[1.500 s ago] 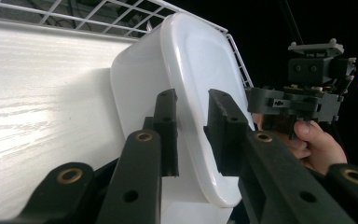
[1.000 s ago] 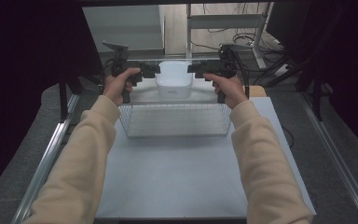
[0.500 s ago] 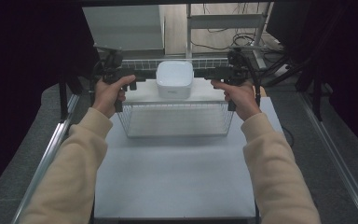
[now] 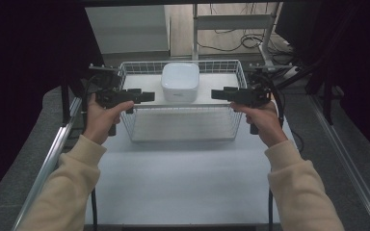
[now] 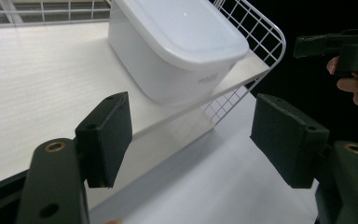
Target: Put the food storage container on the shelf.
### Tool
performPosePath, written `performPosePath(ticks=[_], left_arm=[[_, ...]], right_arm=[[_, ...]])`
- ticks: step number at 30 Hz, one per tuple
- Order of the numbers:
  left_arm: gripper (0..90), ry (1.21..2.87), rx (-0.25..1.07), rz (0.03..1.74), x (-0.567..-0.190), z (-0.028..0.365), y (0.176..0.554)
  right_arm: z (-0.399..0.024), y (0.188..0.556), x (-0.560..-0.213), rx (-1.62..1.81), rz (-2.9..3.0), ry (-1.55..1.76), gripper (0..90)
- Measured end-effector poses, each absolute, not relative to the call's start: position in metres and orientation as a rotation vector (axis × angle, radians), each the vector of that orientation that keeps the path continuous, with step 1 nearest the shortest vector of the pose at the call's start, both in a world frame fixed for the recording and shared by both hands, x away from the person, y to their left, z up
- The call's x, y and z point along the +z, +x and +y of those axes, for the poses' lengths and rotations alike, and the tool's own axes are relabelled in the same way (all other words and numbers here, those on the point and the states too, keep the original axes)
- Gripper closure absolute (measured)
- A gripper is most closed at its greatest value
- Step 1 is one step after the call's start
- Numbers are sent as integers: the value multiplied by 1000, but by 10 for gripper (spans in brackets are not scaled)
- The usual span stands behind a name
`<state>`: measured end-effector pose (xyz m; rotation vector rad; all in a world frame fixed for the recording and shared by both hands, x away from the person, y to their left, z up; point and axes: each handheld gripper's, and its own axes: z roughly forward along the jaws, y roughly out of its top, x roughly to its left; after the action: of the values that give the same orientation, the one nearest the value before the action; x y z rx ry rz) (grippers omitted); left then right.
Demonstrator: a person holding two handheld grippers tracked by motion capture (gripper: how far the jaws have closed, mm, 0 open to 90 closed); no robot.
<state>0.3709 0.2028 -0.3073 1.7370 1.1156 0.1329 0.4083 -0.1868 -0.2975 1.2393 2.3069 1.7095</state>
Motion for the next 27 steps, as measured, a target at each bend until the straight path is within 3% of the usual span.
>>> performPosePath(ticks=[14, 27], left_arm=[[267, 1753, 251, 1055, -342, 221, 300], [251, 1785, 231, 1122, -421, 235, 255]], right_arm=[[-214, 349, -331, 1595, 2324, 1059, 241], [-226, 296, -403, 1457, 2368, 1005, 219]])
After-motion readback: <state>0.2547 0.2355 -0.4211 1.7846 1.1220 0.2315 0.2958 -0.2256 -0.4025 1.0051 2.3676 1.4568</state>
